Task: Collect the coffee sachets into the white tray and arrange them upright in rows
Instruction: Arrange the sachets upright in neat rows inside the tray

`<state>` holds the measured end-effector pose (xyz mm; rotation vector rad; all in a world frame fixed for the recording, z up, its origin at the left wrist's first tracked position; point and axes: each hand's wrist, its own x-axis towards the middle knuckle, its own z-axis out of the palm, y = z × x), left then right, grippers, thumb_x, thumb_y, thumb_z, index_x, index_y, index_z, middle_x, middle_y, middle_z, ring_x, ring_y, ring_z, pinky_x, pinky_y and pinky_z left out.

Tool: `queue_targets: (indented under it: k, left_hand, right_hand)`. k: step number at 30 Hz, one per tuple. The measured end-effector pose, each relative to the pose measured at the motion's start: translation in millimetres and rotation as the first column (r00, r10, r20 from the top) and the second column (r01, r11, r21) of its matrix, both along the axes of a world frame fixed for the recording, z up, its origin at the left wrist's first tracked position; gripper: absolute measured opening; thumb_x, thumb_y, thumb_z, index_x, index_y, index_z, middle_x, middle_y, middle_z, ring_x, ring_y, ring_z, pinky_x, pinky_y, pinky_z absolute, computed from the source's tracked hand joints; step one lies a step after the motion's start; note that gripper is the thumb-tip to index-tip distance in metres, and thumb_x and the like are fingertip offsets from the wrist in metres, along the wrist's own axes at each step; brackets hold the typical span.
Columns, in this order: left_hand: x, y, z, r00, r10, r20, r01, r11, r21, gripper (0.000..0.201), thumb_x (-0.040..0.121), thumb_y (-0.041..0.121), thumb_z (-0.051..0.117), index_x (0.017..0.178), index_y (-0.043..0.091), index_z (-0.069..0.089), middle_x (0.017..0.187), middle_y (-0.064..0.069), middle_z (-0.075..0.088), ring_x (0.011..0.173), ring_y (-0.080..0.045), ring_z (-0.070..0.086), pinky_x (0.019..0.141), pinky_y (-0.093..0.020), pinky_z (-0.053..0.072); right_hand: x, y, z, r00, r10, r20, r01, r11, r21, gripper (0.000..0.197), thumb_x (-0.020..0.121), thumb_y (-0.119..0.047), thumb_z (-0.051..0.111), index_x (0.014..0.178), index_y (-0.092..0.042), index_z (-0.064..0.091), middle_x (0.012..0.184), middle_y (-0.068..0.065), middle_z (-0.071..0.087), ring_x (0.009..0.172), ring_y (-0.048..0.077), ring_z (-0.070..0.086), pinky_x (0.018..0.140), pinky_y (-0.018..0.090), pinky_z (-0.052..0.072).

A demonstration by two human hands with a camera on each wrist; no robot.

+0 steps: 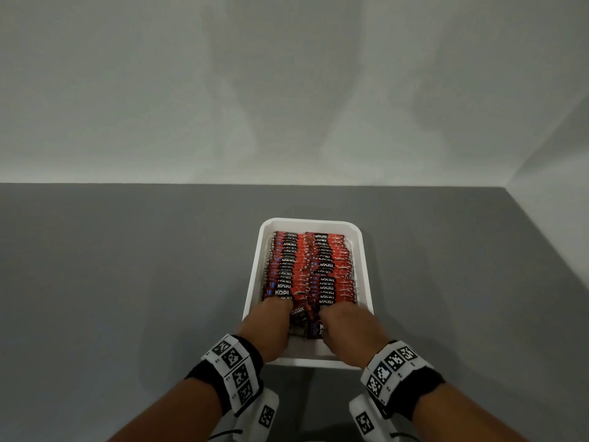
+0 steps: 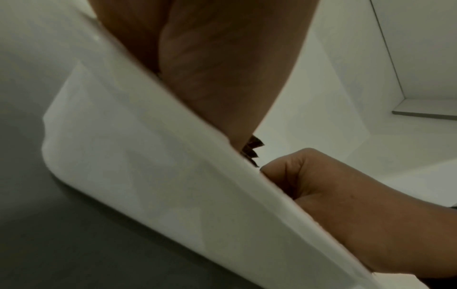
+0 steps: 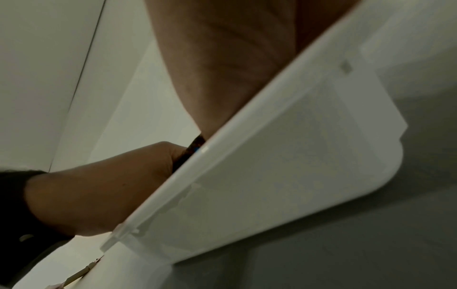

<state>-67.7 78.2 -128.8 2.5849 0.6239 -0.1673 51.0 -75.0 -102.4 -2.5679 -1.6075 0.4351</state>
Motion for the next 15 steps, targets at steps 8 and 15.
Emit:
queue_targets:
  k: [8, 15]
  left_hand:
    - [3, 3, 20, 0.996, 0.014, 0.085, 0.003, 0.981, -0.195, 0.018, 0.082, 0.012, 0.064, 0.098, 0.021, 0.069, 0.097, 0.007, 0.071, 0.092, -0.012, 0.068, 0.083, -0.026, 0.058]
    - [2, 7, 51, 0.872, 0.488, 0.042, -0.246, 0.510, -0.824, 0.025, 0.091, 0.001, 0.049, 0.109, 0.001, 0.067, 0.098, -0.020, 0.072, 0.087, -0.035, 0.069, 0.087, -0.051, 0.059]
  right_hand:
    - [2, 1, 4, 0.999, -0.015, -0.030, 0.015, 1.000, -0.004, 0.009, 0.092, -0.022, 0.059, 0.096, -0.018, 0.066, 0.097, 0.002, 0.068, 0.089, 0.022, 0.068, 0.079, 0.032, 0.054]
    - [11, 0, 17, 0.939, -0.139, -0.314, 0.195, 0.969, 0.154, 0.012, 0.091, -0.023, 0.066, 0.079, -0.023, 0.064, 0.083, -0.009, 0.065, 0.075, 0.006, 0.063, 0.068, 0.023, 0.054]
